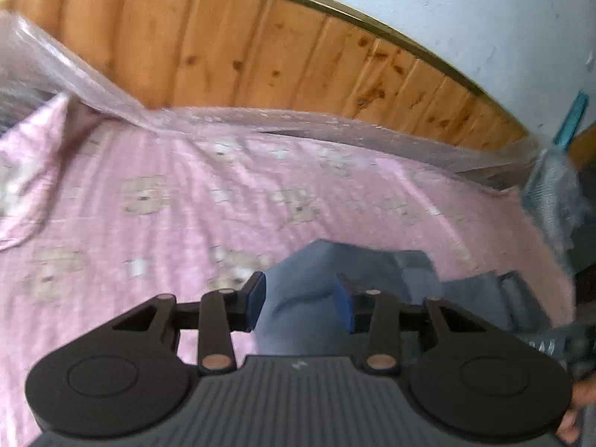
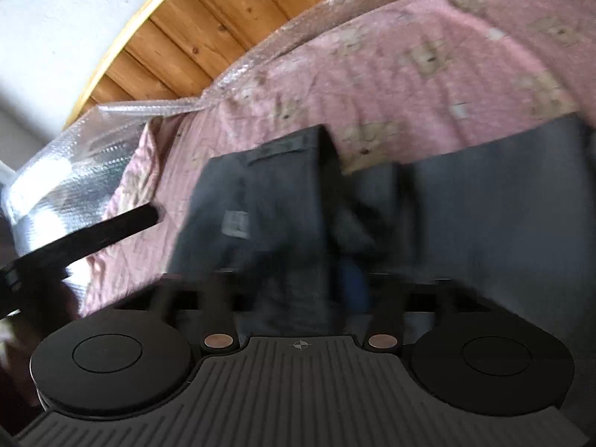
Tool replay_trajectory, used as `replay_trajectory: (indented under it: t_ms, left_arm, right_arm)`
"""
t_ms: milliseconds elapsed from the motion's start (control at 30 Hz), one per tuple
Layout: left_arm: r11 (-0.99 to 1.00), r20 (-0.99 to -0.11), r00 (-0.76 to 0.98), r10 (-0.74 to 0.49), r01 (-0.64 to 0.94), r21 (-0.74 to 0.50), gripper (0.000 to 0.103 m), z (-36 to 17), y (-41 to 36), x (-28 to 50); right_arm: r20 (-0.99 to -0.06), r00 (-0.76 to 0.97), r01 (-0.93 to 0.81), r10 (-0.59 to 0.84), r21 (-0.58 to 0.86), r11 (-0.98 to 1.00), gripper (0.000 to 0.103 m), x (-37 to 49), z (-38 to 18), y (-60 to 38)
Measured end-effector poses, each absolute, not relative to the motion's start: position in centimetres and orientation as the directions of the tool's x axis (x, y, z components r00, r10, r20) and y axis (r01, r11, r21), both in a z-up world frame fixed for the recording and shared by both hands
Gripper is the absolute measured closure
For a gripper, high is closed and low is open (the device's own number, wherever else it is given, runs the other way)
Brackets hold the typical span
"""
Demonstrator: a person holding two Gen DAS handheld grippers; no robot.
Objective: Fold clothes
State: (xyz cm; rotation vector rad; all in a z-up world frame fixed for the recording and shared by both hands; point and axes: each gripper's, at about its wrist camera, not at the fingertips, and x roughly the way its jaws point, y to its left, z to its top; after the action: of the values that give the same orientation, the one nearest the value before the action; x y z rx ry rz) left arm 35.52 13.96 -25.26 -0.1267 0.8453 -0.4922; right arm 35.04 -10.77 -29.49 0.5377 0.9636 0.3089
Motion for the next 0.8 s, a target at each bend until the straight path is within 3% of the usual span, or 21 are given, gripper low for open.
replay_trajectory:
  t_ms: [100, 267, 367, 467, 567, 667, 733, 800]
  left_arm:
    - [0.862, -0.687, 0.530, -0.497, 0.392, -0.321, 0.065, -26.4, 13.1, 36.2]
    - [0.828, -0.686, 0.480, -0.547, 0.432, -0.358, 0.065, -28.3, 11.7, 37.2]
    - [0.805, -0.684, 0.448, -0.576, 0.455, -0.380, 0.066, -29.5, 10.9, 37.9]
    - [0.782, -0.681, 0.416, -0.603, 0.476, -0.402, 0.068, -30.7, 10.0, 38.5]
    - [0.771, -0.650, 0.429, -0.628, 0.458, -0.443, 0.069, -29.4, 12.1, 37.4]
    - [0.765, -0.611, 0.461, -0.643, 0.419, -0.489, 0.063, -27.9, 15.7, 35.1]
    - [0.762, -0.594, 0.478, -0.647, 0.387, -0.519, 0.058, -27.6, 18.2, 32.9]
    - [0.768, -0.626, 0.446, -0.640, 0.353, -0.534, 0.058, -28.8, 18.7, 30.7]
  right_arm:
    - [-0.736, 0.505, -0.023, 0.450, 0.510, 0.860, 0.083, 35.7, -30.1, -9.2]
    - [-0.765, 0.553, 0.036, 0.330, 0.418, 0.908, 0.089, 33.1, -27.6, -10.5]
    - [-0.831, 0.528, 0.095, 0.176, 0.264, 0.960, 0.103, 33.6, -29.0, -10.6]
    - [-0.838, 0.536, 0.086, 0.101, 0.173, 0.981, 0.103, 34.4, -30.0, -10.9]
    - [-0.854, 0.507, 0.079, 0.116, 0.180, 0.980, 0.103, 34.7, -29.4, -11.0]
    - [-0.791, 0.569, 0.114, 0.223, 0.345, 0.932, 0.082, 32.6, -27.6, -12.8]
    - [-0.736, 0.614, 0.131, 0.284, 0.450, 0.883, 0.038, 30.9, -26.8, -14.3]
    - [-0.715, 0.616, 0.117, 0.331, 0.499, 0.858, 0.023, 30.1, -27.9, -14.8]
